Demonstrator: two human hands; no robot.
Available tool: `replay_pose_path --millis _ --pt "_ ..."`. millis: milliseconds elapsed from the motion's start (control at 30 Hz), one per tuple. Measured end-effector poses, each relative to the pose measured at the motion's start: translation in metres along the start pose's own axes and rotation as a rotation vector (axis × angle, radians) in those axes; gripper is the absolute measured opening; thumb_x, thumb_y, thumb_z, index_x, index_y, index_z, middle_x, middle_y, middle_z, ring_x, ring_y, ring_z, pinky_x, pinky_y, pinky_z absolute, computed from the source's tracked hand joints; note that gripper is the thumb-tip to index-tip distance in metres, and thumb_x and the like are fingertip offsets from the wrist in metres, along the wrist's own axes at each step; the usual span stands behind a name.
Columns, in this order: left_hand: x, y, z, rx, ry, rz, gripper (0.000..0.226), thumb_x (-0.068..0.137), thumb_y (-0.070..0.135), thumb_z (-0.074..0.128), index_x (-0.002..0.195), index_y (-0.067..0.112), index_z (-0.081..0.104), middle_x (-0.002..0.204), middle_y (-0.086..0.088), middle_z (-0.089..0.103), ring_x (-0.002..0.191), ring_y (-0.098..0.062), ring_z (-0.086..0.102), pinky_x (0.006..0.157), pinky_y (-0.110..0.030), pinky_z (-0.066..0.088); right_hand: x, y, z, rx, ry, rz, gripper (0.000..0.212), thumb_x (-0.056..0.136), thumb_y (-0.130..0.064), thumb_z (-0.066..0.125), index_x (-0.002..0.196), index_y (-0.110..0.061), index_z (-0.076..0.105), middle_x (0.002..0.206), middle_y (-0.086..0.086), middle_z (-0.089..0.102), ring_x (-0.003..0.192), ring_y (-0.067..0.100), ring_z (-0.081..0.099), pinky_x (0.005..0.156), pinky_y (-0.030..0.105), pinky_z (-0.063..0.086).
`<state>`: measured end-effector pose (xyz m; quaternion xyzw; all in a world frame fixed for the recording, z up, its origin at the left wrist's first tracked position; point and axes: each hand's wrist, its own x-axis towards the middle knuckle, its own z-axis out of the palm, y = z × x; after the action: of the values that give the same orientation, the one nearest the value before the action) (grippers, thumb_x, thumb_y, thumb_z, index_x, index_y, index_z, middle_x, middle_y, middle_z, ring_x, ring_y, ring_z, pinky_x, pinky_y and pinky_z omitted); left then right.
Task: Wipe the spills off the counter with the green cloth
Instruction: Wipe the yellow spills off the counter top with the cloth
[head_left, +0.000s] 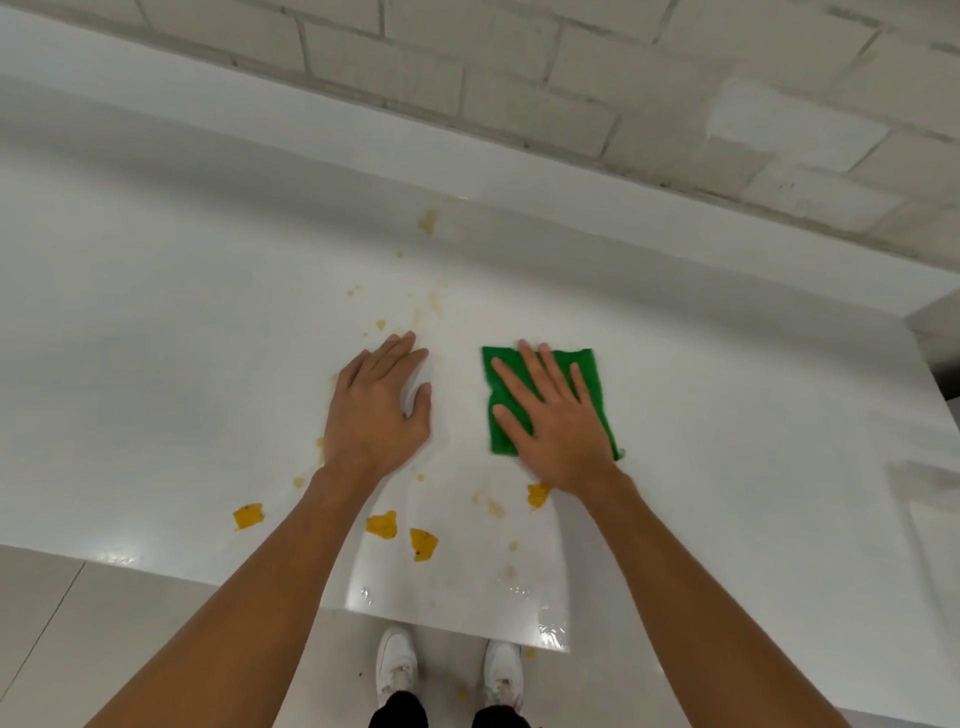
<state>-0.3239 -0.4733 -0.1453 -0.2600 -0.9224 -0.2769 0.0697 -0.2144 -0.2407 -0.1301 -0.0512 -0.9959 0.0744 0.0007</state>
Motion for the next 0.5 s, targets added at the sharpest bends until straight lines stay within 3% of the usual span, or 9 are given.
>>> replay_pose_path --millis 100,167,300,400,500 --pt "0.001 0.002 -0.001 -0.002 -0.007 -0.001 0.055 0.1 0.041 0.045 0.148 0.02 0.058 0.162 0.005 0.046 0.152 -0.009 0.037 0.127 -0.034 0.022 0.028 0.001 -0.006 0.021 -0.04 0.185 0.067 0.107 -0.064 0.01 0.17 -0.041 0.007 0.179 -0.004 -0.009 0.165 0.022 -0.012 0.132 0.058 -0.001" --pt "0.001 0.003 0.0 -0.001 -0.005 0.001 0.054 0.099 0.04 0.046 0.148 0.02 0.058 0.161 0.005 0.047 0.152 -0.01 0.037 0.127 -0.033 0.022 0.042 -0.017 -0.005 0.045 -0.062 0.216 0.064 0.11 -0.06 0.014 0.17 -0.04 0.002 0.179 -0.002 -0.013 0.164 0.023 -0.016 0.131 0.058 -0.006" --pt "0.0 0.003 0.0 0.002 0.012 0.0 0.053 0.099 0.04 0.048 0.147 0.02 0.059 0.16 0.004 0.049 0.151 -0.01 0.04 0.126 -0.034 0.024 0.023 -0.045 0.003 0.029 -0.041 -0.011 0.064 0.111 -0.059 0.018 0.17 -0.036 0.009 0.179 -0.001 -0.007 0.165 0.024 -0.011 0.131 0.06 -0.003" --pt "0.001 0.004 0.0 -0.005 0.0 -0.006 0.053 0.099 0.04 0.048 0.148 0.021 0.058 0.161 0.005 0.048 0.151 -0.009 0.038 0.127 -0.033 0.022 -0.001 -0.022 0.002 0.001 -0.039 -0.207 0.062 0.113 -0.059 0.023 0.17 -0.037 0.015 0.18 -0.003 -0.002 0.166 0.021 -0.007 0.132 0.056 -0.003" --pt "0.001 0.003 -0.002 -0.004 -0.002 -0.003 0.053 0.099 0.039 0.048 0.148 0.021 0.058 0.161 0.005 0.047 0.152 -0.009 0.037 0.127 -0.032 0.02 -0.002 0.017 -0.006 -0.011 -0.045 -0.142 0.063 0.111 -0.063 0.02 0.169 -0.041 0.013 0.179 -0.007 -0.005 0.165 0.018 -0.01 0.133 0.057 0.002"
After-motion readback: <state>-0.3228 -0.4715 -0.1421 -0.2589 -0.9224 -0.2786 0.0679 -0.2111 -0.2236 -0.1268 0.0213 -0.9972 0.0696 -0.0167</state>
